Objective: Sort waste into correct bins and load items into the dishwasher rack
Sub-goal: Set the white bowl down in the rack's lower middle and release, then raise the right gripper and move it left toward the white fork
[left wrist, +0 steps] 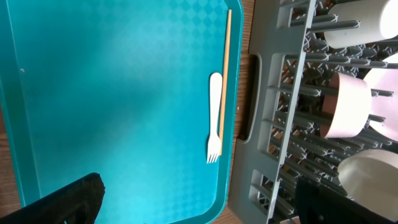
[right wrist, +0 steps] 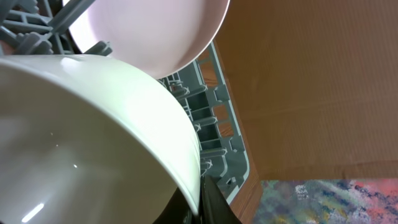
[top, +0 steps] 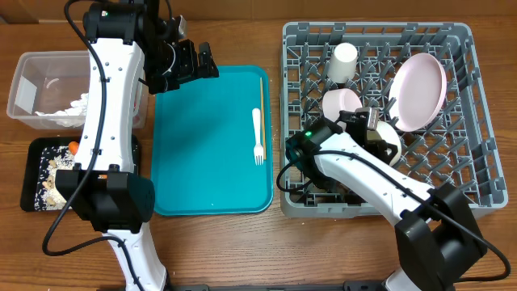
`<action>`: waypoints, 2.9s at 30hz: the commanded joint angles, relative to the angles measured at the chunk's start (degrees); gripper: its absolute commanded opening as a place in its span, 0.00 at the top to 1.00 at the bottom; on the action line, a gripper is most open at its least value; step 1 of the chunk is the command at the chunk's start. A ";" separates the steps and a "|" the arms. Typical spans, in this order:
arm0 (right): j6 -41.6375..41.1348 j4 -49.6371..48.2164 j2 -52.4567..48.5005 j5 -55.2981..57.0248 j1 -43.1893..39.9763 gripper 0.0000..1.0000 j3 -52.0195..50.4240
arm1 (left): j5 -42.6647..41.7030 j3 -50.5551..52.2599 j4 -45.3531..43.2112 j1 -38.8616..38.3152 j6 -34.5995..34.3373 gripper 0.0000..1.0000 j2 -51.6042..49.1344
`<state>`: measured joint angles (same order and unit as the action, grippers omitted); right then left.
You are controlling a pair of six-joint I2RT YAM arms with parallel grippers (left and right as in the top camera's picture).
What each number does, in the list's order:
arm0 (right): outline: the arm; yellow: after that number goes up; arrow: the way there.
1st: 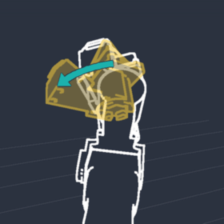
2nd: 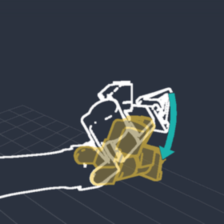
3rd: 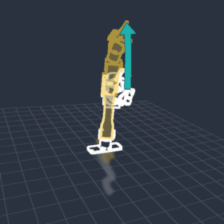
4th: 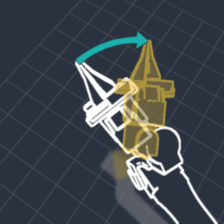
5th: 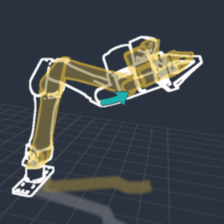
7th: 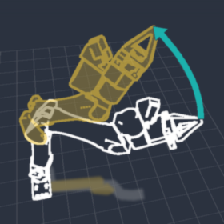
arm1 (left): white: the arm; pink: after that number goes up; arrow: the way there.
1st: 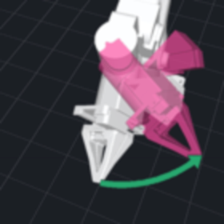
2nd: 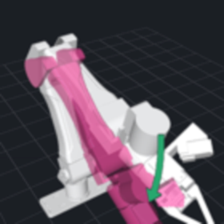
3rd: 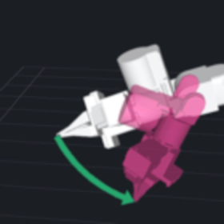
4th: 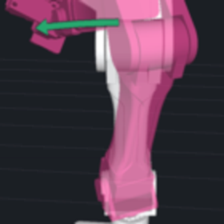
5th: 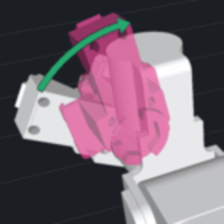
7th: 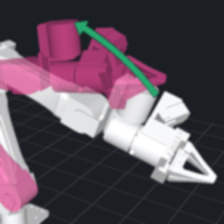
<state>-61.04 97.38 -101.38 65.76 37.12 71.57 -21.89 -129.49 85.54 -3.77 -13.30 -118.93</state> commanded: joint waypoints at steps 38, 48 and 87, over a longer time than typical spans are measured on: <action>2.78 -0.22 2.67 -22.16 6.43 0.00 1.40 | 0.02 -1.27 -0.09 -0.35 0.46 0.00 1.84; 8.98 -0.61 14.36 -27.67 13.81 0.05 11.91 | 0.02 -1.27 -0.09 -0.35 0.46 0.00 1.84; 21.75 -54.34 1.79 -56.35 12.68 0.96 9.20 | 0.02 -1.27 -0.11 -0.37 0.48 0.00 1.84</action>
<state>-38.81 45.65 -95.92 7.38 49.54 80.93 -21.89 -129.49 85.54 -3.77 -13.30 -118.93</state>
